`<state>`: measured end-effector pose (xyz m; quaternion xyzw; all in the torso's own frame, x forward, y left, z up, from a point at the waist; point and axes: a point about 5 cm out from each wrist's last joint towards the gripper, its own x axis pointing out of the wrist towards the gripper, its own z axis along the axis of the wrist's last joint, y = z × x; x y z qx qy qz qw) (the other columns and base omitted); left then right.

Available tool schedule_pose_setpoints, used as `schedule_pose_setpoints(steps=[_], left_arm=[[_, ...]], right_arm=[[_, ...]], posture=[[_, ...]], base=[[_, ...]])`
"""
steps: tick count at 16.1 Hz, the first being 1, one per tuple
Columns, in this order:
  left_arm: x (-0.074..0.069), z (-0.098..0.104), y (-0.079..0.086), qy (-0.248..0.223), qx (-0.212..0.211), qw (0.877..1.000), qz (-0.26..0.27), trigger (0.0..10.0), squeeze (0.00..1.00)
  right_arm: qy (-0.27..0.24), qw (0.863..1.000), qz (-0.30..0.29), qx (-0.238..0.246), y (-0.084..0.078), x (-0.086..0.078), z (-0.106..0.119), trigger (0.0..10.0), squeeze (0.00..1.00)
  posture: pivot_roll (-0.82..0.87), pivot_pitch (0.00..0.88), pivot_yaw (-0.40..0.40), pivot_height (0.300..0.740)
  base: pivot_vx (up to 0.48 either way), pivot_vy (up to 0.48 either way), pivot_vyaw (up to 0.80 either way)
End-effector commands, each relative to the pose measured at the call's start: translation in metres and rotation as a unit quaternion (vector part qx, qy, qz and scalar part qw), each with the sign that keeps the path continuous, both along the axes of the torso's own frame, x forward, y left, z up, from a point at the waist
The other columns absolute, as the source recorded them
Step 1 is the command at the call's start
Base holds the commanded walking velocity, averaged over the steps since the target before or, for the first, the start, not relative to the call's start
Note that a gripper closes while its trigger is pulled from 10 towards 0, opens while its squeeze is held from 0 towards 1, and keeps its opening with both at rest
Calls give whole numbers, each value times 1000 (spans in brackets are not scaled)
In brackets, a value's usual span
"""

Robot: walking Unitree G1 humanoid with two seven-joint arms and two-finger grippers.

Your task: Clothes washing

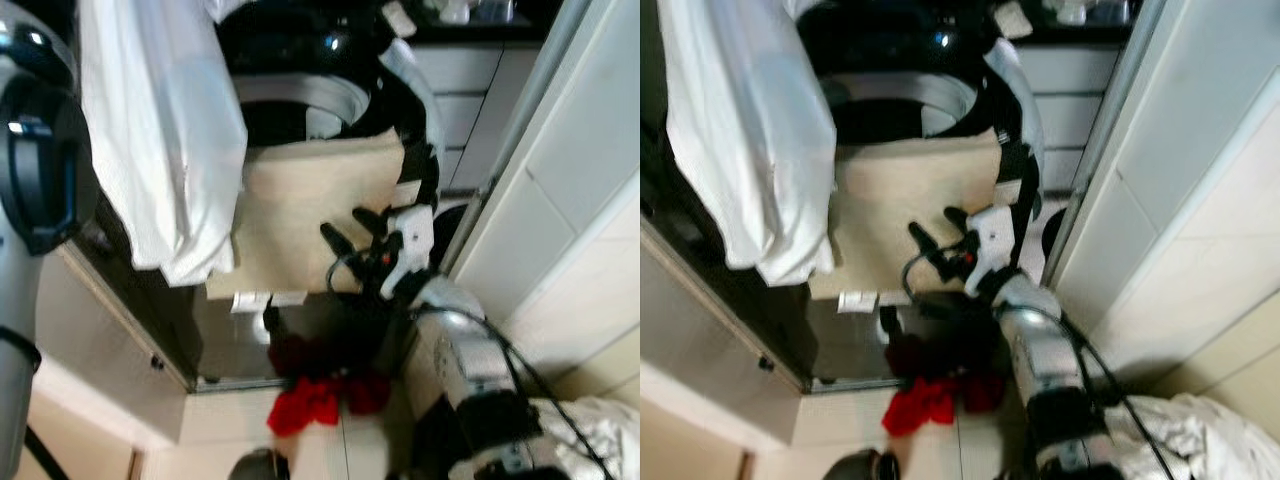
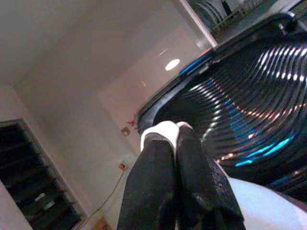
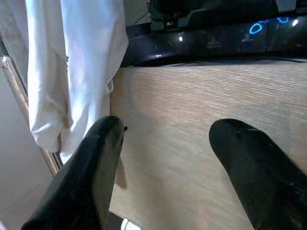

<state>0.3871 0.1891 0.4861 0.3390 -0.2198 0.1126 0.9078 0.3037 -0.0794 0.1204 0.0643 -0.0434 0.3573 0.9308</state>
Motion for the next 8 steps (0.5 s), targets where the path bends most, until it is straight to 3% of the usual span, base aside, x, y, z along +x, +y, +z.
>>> schedule_pose_setpoints(steps=[1,4,8], left_arm=[[-12,23,-2,-37,3,999,3,0,0],[-18,35,-9,-52,20,998,4,0,0],[-25,45,-3,-70,32,997,28,0,0]], right_arm=[[-4,1000,2,5,0,-2,4,10000,0],[4,999,32,-8,1,-11,0,10000,0],[17,998,54,-12,0,-18,-2,10000,0]], posture=[[-67,0,79,736],[-74,0,82,736],[-76,0,89,736]], base=[[480,0,0],[480,0,0],[480,0,0]])
